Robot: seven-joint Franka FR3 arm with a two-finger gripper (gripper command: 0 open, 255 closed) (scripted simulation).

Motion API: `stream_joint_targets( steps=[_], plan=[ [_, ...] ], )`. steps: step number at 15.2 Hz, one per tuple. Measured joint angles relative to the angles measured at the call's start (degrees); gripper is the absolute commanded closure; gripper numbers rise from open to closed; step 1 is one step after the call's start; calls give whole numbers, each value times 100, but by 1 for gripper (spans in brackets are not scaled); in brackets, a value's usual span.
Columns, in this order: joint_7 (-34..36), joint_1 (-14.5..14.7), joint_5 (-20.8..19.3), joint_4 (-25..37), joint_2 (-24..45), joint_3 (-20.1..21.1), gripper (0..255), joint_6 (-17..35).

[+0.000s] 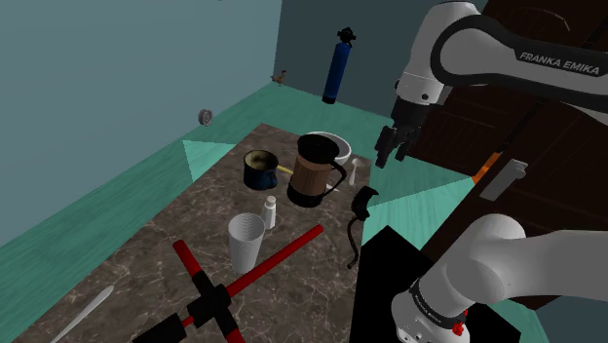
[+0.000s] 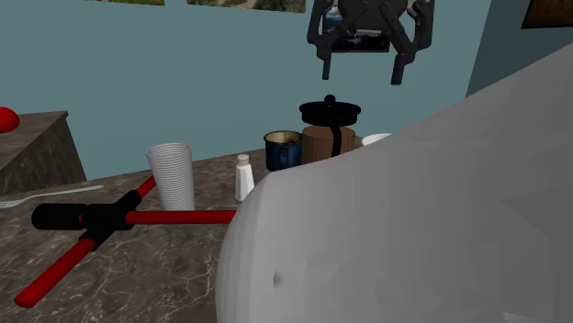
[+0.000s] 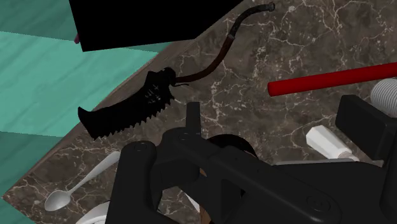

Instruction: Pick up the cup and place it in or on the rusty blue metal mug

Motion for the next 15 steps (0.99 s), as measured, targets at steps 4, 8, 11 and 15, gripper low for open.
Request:
stream_joint_targets(
  steps=[4, 8, 11, 15],
  plan=[
    [224, 106, 194, -82, 154, 230, 0, 283],
    [615, 291, 514, -162, 463, 638, 0, 776],
    [942, 447, 763, -251, 705, 988, 0, 1198],
    [1367, 617, 1022, -198, 1220, 1455, 0, 1794]
  ],
)
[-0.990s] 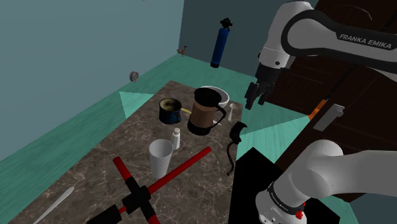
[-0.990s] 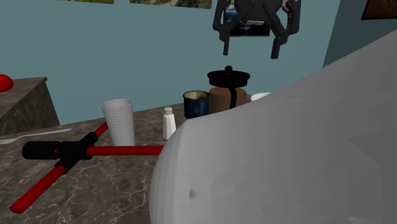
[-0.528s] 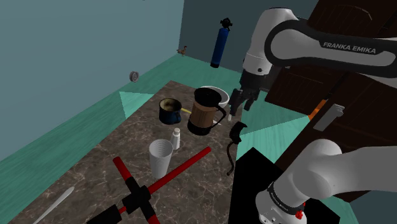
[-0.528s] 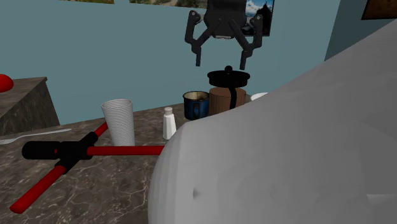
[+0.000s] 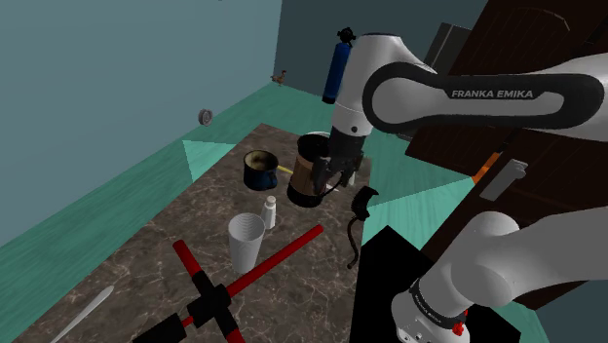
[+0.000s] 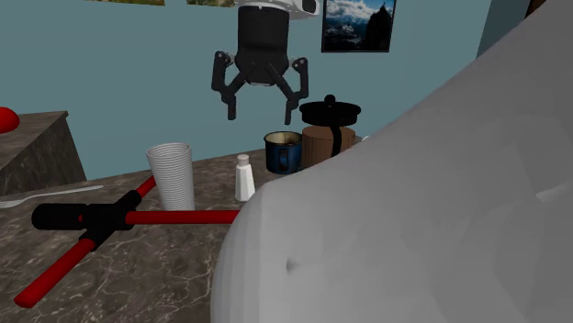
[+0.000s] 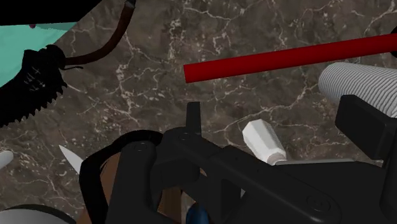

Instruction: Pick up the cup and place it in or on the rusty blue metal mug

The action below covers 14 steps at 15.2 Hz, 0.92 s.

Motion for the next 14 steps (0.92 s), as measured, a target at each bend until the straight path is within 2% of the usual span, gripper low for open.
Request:
stream_joint_targets(
  steps=[7, 12, 14],
  plan=[
    [781, 170, 136, 479, 1161, 775, 0, 930],
    [1429, 211, -114, 1018, 2166, 1278, 0, 1535],
    [1578, 232, -190, 1086, 2372, 1376, 0, 1698]
  ],
)
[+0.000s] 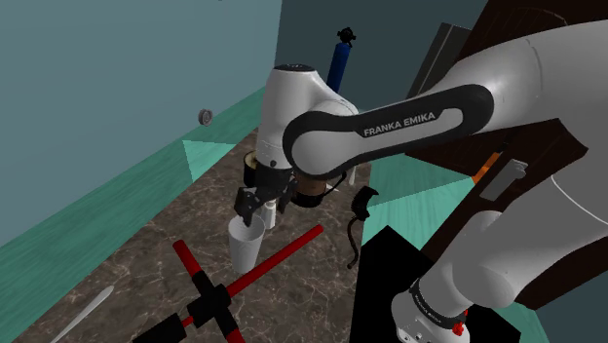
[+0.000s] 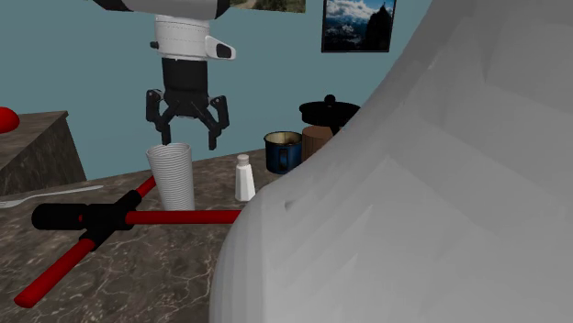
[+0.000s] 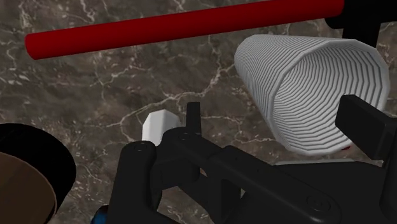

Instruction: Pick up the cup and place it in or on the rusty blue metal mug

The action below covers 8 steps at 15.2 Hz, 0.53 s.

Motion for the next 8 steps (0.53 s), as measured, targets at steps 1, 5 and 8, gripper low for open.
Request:
stream_joint_targets(
  steps=[1, 5, 8],
  plan=[
    [56, -2, -50, 45, 118, 32, 0, 75],
    [134, 12, -118, -85, 324, 95, 0, 406],
    [155, 20, -141, -197, 412, 118, 0, 600]
  ],
)
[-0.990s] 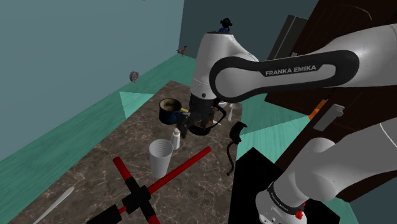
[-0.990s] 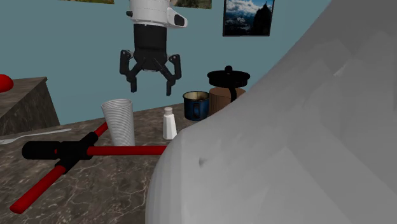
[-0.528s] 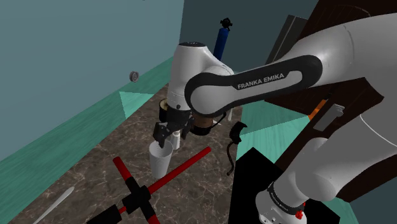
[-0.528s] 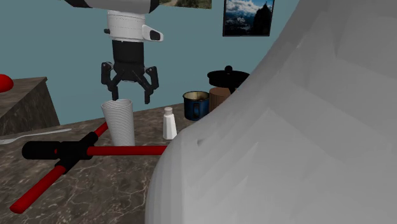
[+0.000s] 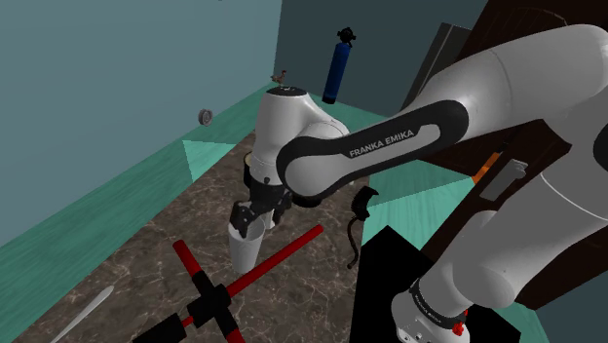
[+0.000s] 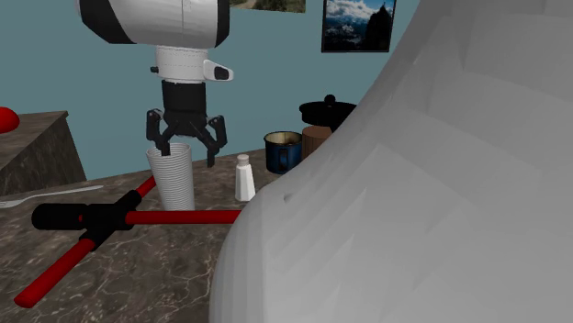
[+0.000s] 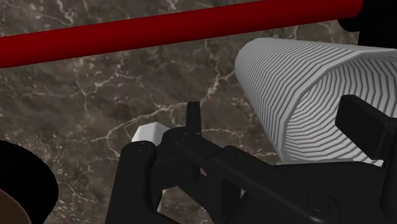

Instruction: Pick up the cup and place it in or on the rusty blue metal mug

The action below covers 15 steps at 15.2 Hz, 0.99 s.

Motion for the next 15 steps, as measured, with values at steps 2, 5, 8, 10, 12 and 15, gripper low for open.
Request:
stream_joint_targets(
  steps=[2, 5, 8, 10, 12, 15],
  plan=[
    [3, 0, -6, -8, 16, 2, 0, 24],
    [5, 0, -9, -9, 21, 3, 0, 32],
    [5, 0, -9, -9, 21, 3, 255, 32],
    [5, -1, -9, -9, 20, 3, 255, 32],
    [5, -2, -10, -8, 19, 2, 255, 31],
    [5, -2, -11, -7, 20, 1, 255, 31]
  ],
)
